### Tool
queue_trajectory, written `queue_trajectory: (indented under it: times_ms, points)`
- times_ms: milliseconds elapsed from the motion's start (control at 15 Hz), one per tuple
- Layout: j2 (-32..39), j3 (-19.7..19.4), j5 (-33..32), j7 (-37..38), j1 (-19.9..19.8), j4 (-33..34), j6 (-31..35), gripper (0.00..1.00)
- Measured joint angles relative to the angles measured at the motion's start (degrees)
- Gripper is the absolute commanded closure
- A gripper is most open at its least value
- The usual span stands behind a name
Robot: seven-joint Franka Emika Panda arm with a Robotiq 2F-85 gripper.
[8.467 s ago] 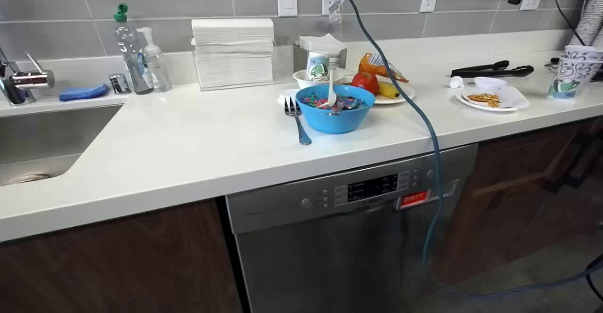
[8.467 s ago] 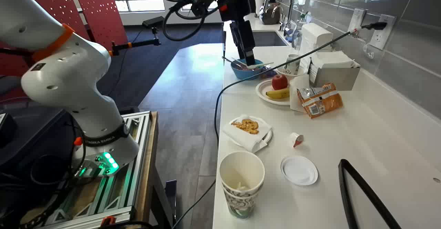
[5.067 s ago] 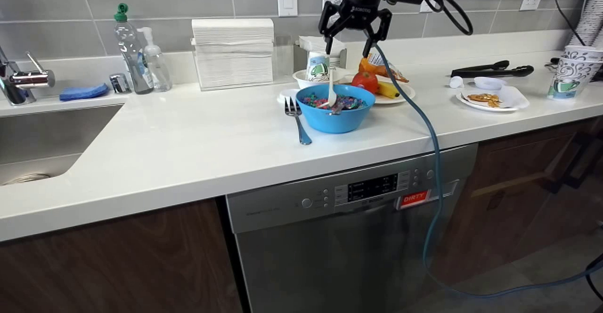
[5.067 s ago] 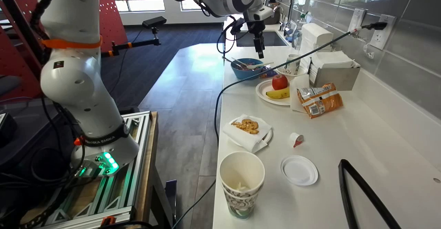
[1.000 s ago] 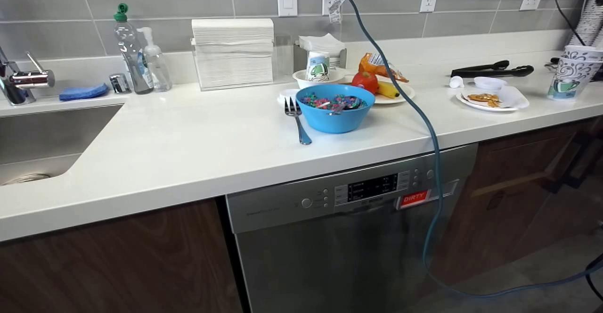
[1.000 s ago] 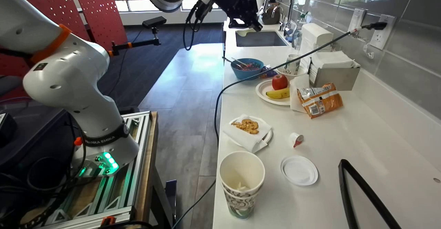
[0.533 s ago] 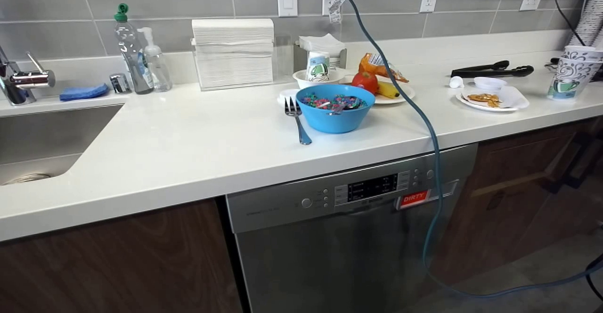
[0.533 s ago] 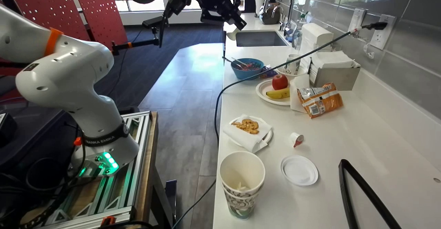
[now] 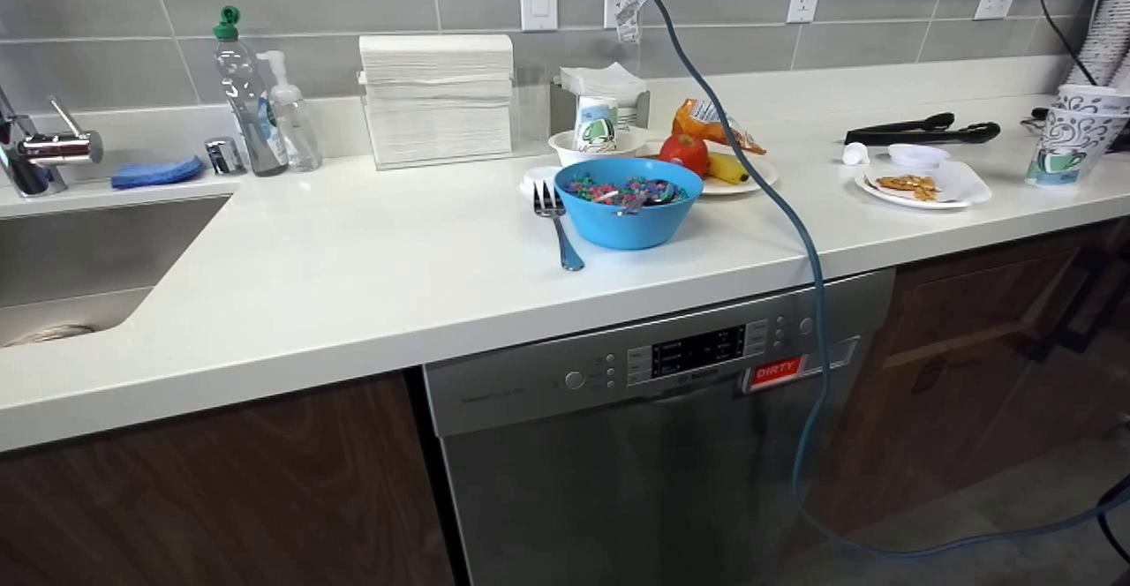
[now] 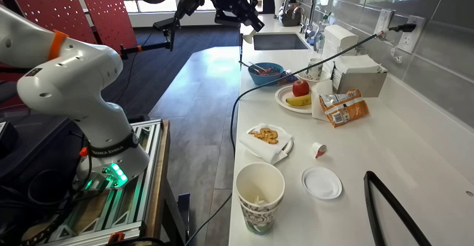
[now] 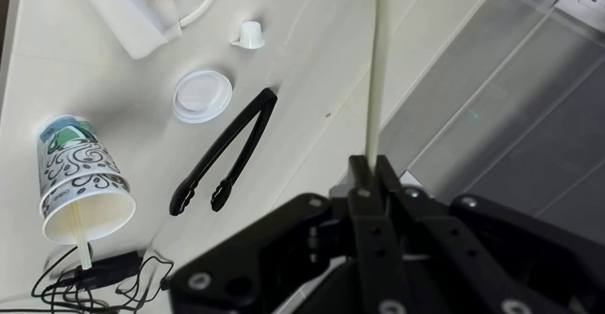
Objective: Move the fork from the bowl to the cup
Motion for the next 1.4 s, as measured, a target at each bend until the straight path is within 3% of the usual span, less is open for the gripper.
queue_trajectory:
  times_ms: [200,867,1400]
  points:
    - [-0.2,1.8,-1.6,-1.0,-5.8,0.5,1.0,0.99]
    - [1.8,8.2,-8.8,-2.3,-36.7,0.3,14.5,0.99]
    - [1.6,19.1,-13.5,-0.3,-55.5,0.4,23.2,0.99]
